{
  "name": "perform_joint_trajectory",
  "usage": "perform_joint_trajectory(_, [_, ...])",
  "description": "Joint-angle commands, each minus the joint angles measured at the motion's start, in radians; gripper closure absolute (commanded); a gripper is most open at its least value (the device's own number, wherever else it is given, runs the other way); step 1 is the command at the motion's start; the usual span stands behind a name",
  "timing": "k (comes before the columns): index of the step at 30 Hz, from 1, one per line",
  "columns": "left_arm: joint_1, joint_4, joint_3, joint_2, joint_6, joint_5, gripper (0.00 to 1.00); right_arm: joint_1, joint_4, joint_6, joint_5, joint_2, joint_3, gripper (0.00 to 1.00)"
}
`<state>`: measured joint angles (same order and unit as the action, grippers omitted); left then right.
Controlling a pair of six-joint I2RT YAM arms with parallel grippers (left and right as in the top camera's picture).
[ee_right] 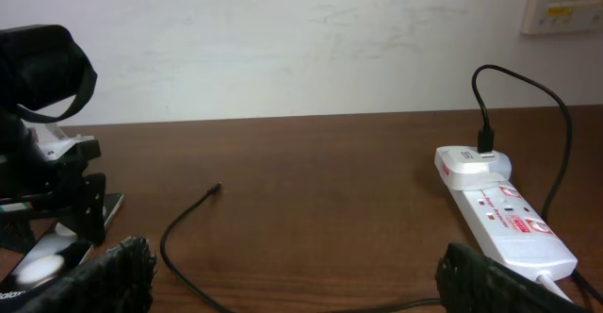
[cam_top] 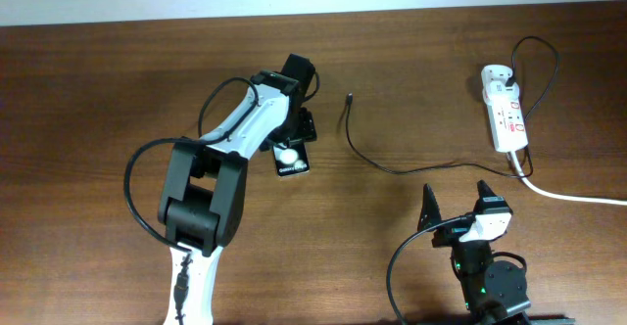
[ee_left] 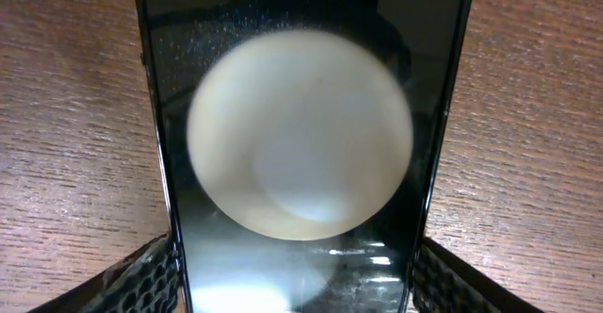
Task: Plug charger to phone and switch on socket
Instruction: 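Lift the phone with the left gripper and carry it to table center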
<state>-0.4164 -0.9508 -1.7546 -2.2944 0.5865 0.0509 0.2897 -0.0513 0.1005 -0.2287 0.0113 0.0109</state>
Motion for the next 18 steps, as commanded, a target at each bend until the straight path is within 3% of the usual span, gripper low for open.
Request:
perform_joint_trajectory(1, [0.014, 0.016, 0.086, -0.152, 0.004, -0.018, 0.31, 0.003, -0.005, 0.0, -0.019, -0.008, -0.005, 0.01])
perform_joint_trajectory(7, [0.014, -0.037, 0.026, -0.151, 0.003, -0.018, 0.46, 0.003, -0.005, 0.0, -0.019, -0.008, -0.005, 0.01])
perform_joint_trajectory(11, [0.014, -0.24, -0.194, -0.151, 0.002, -0.027, 0.6, 0.003, -0.005, 0.0, -0.019, -0.008, -0.005, 0.01])
perform_joint_trajectory(14, [0.014, -0.348, -0.327, -0.151, -0.07, -0.131, 0.66, 0.003, -0.005, 0.0, -0.019, -0.008, -0.005, 0.01])
perform_joint_trajectory(15, [0.016, -0.41, -0.388, -0.151, -0.071, -0.142, 0.73, 0.003, -0.005, 0.0, -0.019, -0.008, -0.005, 0.01])
perform_joint_trajectory(18, [0.016, -0.521, -0.486, -0.151, -0.106, -0.142, 0.79, 0.003, -0.005, 0.0, -0.019, -0.008, -0.005, 0.01])
